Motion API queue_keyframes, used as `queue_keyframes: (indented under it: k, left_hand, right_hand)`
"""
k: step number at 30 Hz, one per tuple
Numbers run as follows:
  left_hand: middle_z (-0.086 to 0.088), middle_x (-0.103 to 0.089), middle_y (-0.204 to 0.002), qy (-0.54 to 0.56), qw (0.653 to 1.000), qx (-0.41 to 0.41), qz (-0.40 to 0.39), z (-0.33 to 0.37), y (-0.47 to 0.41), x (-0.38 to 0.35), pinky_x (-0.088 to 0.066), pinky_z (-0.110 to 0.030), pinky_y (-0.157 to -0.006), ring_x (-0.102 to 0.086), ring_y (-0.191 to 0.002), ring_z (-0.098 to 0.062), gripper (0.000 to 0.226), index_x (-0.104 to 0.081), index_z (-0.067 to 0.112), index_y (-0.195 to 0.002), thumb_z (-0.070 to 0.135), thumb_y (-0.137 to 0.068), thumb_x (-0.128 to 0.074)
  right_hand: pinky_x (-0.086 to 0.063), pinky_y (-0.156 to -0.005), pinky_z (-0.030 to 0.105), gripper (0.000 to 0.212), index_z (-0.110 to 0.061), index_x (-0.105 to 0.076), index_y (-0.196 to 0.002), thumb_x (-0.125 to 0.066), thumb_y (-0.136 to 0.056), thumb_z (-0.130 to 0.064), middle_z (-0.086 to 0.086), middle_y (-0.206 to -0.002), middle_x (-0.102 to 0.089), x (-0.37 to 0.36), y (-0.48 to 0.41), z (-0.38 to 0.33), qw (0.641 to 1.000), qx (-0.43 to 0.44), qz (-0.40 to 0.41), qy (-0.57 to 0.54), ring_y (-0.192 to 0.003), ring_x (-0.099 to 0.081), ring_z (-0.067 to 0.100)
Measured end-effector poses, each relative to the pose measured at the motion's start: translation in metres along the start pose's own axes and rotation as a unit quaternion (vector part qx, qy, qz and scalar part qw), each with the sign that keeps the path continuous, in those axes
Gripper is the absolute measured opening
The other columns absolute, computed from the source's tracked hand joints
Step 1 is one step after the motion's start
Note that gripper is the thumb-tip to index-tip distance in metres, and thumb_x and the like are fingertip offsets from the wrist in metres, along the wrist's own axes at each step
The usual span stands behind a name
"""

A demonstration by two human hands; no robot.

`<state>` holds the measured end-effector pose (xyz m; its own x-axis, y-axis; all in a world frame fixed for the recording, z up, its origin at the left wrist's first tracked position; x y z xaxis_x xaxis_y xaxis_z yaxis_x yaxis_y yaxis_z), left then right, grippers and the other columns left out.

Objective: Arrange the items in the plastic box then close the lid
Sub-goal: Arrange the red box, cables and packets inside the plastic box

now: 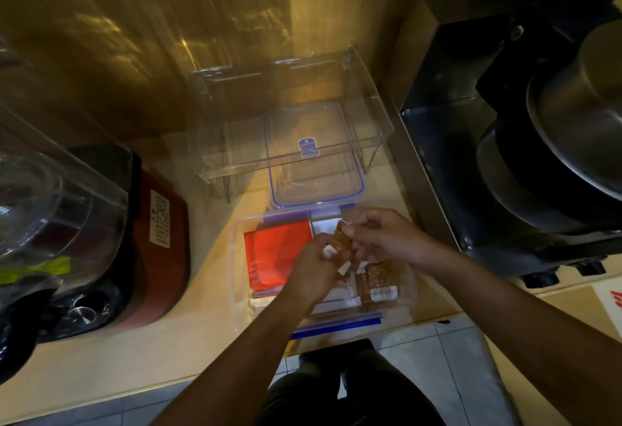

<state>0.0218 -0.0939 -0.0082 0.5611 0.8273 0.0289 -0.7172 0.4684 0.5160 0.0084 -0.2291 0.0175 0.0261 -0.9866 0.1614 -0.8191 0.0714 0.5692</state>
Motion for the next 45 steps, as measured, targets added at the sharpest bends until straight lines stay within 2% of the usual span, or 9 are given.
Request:
queue_keyframes:
  k: [5,9,13,17,20,29,35,39,45]
  left_hand:
    - [-0.009,-0.072,-0.090,0.220,0.970,0.105,-0.011,-0.008,0.000,0.009,-0.059,-0.027,-0.069,-0.070,-0.079,-0.018,0.020,-0.062,0.006,-0.108,0.003,-0.090,-0.054]
    - [-0.003,-0.074,-0.072,0.217,0.972,0.090,0.024,-0.007,0.003,0.010,-0.055,-0.024,-0.052,-0.068,-0.061,-0.015,0.016,-0.065,0.006,-0.099,0.001,-0.085,-0.061]
    - [-0.003,-0.056,-0.049,0.209,0.966,0.048,0.142,-0.007,0.001,0.021,-0.041,-0.033,-0.054,-0.049,-0.051,-0.020,0.008,-0.061,0.008,-0.079,0.012,-0.084,-0.065]
    - [-0.002,-0.055,-0.049,0.133,0.981,0.011,0.139,-0.001,-0.003,0.027,-0.043,-0.024,-0.046,-0.048,-0.043,-0.011,0.016,-0.064,0.003,-0.074,0.008,-0.088,-0.060]
    - [-0.009,-0.057,-0.057,0.054,0.994,-0.013,0.098,0.005,-0.005,0.026,-0.041,-0.021,-0.045,-0.050,-0.049,-0.016,0.024,-0.063,0.009,-0.063,0.000,-0.085,-0.061]
    - [-0.002,-0.060,-0.050,0.155,0.986,-0.015,0.066,0.007,-0.003,0.008,-0.038,-0.019,-0.042,-0.049,-0.041,-0.015,0.021,-0.061,0.009,-0.070,-0.003,-0.087,-0.056]
    - [-0.007,-0.044,-0.055,0.086,0.994,-0.024,0.067,0.008,-0.007,0.006,-0.038,-0.017,-0.040,-0.044,-0.040,-0.010,0.024,-0.056,0.011,-0.071,-0.010,-0.078,-0.065]
    - [-0.008,-0.035,-0.062,0.074,0.997,0.007,0.021,0.004,-0.009,0.000,-0.040,-0.015,-0.037,-0.049,-0.037,-0.004,0.037,-0.054,0.012,-0.077,-0.024,-0.081,-0.048]
    - [-0.008,-0.039,-0.065,0.048,0.998,0.014,0.026,0.004,-0.007,-0.003,-0.045,-0.016,-0.035,-0.052,-0.037,-0.001,0.036,-0.053,0.006,-0.073,-0.028,-0.079,-0.044]
  right_hand:
    - [-0.047,-0.070,0.022,0.029,-0.008,-0.061,-0.110,-0.067,-0.082,-0.007,-0.002,-0.095,-0.062,0.008,-0.004,-0.008,0.997,0.031,0.029,0.065,-0.085,-0.059,0.009]
    - [-0.049,-0.063,0.031,0.006,-0.004,-0.067,-0.087,-0.062,-0.085,-0.003,0.016,-0.080,-0.064,0.000,-0.005,-0.007,0.996,0.019,-0.010,0.084,-0.071,-0.061,0.026]
    - [-0.042,-0.053,0.025,0.027,-0.013,-0.059,-0.060,-0.059,-0.082,0.004,-0.002,-0.050,-0.055,-0.002,-0.007,-0.004,0.992,-0.004,-0.052,0.115,-0.042,-0.052,0.004]
    - [-0.054,-0.067,0.034,0.005,-0.013,-0.066,-0.080,-0.067,-0.081,-0.008,-0.001,-0.073,-0.069,-0.006,-0.006,-0.004,0.990,0.012,-0.068,0.121,-0.069,-0.067,0.010]
    - [-0.055,-0.077,0.036,0.023,-0.012,-0.064,-0.105,-0.067,-0.083,-0.014,0.009,-0.102,-0.066,0.002,-0.008,-0.004,0.994,0.021,-0.024,0.102,-0.092,-0.066,0.024]
    - [-0.048,-0.055,0.013,0.011,-0.011,-0.066,-0.071,-0.070,-0.081,-0.013,-0.004,-0.067,-0.062,0.003,-0.008,-0.007,0.983,0.046,-0.069,0.167,-0.056,-0.060,-0.001]
    - [-0.050,-0.059,0.014,0.012,-0.021,-0.068,-0.076,-0.075,-0.075,-0.012,-0.008,-0.070,-0.066,0.005,-0.003,-0.012,0.982,0.084,-0.077,0.152,-0.065,-0.063,0.001]
    - [-0.052,-0.071,0.034,0.004,-0.011,-0.070,-0.078,-0.069,-0.080,-0.007,0.005,-0.076,-0.067,0.012,-0.007,-0.012,0.956,0.100,-0.036,0.273,-0.073,-0.063,0.016]
    - [-0.048,-0.071,0.028,0.007,-0.020,-0.066,-0.084,-0.060,-0.086,-0.017,-0.006,-0.083,-0.061,0.009,-0.006,-0.011,0.881,0.119,-0.069,0.453,-0.082,-0.059,0.013]
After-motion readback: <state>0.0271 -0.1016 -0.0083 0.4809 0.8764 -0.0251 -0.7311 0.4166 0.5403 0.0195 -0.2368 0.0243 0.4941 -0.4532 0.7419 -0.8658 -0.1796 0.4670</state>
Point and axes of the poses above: each hand's wrist, its own y-axis away from the middle knuckle, its own x-axis out of the back of the hand, z = x × y, the point moved 4 cm from there along -y, towards the middle knuckle
